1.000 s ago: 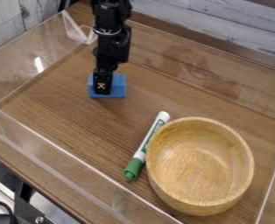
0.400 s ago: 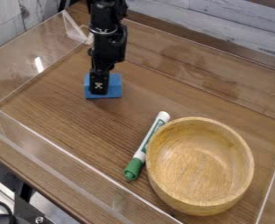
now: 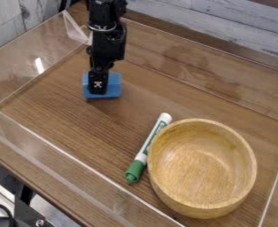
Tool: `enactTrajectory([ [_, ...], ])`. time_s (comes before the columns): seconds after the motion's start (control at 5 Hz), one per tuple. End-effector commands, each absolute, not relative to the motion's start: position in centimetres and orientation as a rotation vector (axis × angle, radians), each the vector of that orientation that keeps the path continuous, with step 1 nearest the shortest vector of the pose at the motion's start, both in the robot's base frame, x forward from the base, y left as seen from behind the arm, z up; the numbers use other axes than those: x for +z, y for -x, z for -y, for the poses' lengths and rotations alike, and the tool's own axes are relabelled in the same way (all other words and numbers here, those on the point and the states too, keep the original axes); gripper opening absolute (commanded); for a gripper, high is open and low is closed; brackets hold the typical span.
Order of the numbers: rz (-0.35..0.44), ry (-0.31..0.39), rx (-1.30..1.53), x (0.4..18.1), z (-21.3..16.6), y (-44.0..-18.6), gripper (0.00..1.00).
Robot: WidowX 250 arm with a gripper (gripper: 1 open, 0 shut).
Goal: Put the blue block in the brown bowl
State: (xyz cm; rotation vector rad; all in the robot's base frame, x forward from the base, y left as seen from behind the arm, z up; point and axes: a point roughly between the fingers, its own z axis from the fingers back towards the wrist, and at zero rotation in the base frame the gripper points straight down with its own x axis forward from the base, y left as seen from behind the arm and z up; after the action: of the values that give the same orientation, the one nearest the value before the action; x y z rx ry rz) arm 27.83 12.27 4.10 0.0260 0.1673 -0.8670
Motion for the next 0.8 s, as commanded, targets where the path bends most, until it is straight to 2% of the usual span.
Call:
enactTrajectory([
  [0.0,-0.096,-0.096,-0.839,7.40,-13.02,-28.65,0.00],
  [0.6,-0.093,-0.100,-0.818,8.21,-13.67,-28.29,0.00],
])
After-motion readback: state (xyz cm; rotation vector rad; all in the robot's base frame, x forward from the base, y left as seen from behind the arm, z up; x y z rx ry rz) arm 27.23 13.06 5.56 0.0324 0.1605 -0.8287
